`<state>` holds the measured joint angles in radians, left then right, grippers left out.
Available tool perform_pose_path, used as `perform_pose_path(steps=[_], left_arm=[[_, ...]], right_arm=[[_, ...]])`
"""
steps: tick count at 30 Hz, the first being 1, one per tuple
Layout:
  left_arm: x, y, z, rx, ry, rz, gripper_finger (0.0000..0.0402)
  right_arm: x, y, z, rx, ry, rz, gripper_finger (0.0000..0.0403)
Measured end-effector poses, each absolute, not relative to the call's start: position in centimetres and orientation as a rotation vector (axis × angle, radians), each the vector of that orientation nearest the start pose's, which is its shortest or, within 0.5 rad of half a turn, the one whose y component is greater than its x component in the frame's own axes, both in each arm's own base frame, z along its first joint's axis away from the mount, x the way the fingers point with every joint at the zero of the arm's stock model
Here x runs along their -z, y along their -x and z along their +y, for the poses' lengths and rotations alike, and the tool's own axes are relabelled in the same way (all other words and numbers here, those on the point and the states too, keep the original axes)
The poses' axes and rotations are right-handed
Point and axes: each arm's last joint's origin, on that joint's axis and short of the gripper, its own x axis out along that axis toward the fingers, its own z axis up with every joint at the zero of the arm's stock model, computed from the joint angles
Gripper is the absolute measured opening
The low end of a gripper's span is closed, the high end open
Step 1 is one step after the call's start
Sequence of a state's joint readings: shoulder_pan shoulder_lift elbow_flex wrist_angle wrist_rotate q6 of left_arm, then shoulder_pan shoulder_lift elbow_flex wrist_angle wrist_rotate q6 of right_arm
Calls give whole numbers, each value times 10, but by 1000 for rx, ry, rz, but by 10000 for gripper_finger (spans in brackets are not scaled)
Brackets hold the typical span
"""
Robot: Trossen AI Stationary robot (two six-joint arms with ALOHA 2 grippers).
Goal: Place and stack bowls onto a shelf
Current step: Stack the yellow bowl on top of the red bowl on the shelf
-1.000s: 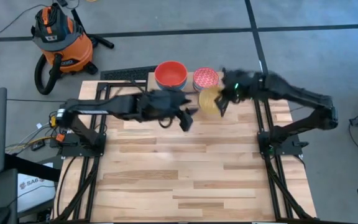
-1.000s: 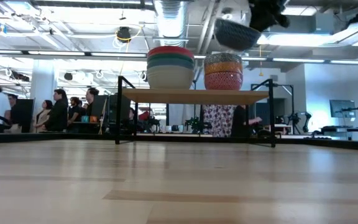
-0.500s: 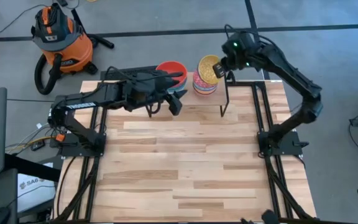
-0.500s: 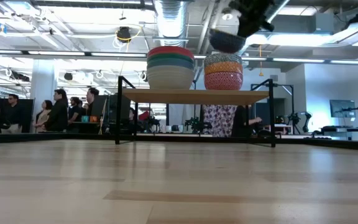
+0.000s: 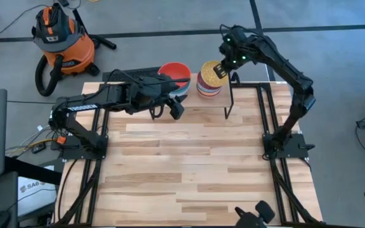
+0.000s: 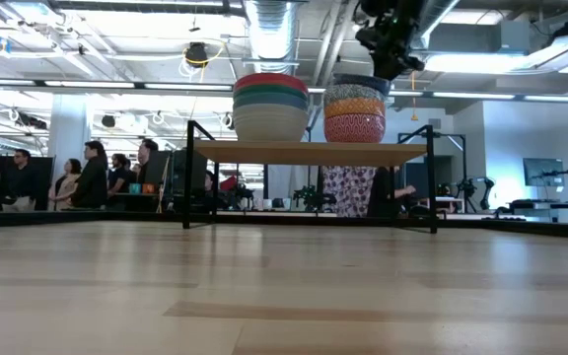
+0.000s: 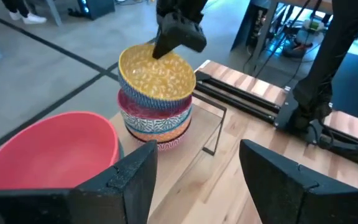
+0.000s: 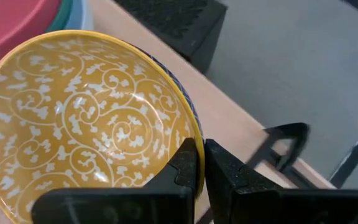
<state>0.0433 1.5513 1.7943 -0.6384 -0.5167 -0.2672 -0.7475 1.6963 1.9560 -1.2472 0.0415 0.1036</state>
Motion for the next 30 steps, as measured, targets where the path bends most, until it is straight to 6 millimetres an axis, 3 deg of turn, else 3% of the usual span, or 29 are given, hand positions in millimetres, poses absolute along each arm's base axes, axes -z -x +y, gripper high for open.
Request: perform_pose_path(steps=[8,16,24,30], left_arm=[[-448,-323,29,-608,172,316,212],[-444,-321,29,-625,198,347,212],[-444,-321,29,-628,197,347,212],[-443,-321,29,-631,207,352,212]], right_arm=[[-392,-252,-228,719,-473,956,43],[-392,-250,-229,691,-494,953,58],[-397,-248,-233,650,-523,888,124],[-423,-237,-225,655,-444,745,177]])
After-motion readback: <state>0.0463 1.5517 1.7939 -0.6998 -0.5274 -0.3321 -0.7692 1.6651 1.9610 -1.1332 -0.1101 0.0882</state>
